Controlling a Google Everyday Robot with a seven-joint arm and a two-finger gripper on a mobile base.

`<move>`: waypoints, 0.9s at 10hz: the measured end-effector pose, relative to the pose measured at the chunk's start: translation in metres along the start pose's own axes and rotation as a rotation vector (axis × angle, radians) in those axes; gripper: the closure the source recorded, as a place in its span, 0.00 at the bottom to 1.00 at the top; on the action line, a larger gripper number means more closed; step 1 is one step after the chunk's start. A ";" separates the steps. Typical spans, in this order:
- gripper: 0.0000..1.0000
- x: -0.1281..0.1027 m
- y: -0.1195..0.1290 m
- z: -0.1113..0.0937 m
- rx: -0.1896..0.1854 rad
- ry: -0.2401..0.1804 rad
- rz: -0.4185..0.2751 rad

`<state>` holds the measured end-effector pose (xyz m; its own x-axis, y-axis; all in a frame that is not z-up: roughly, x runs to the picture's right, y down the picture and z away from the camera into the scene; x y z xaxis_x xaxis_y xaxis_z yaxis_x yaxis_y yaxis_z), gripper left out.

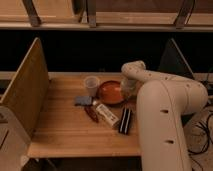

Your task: Pick up the ceramic bowl

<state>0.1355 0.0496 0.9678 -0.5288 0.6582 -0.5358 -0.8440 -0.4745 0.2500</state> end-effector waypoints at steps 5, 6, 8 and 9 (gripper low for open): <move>1.00 -0.019 0.023 -0.034 -0.026 -0.088 -0.048; 1.00 -0.019 0.031 -0.041 -0.032 -0.107 -0.069; 1.00 -0.012 0.045 -0.053 -0.046 -0.128 -0.104; 1.00 -0.006 0.052 -0.061 -0.057 -0.139 -0.126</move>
<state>0.1006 -0.0146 0.9352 -0.4300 0.7872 -0.4421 -0.8999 -0.4129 0.1402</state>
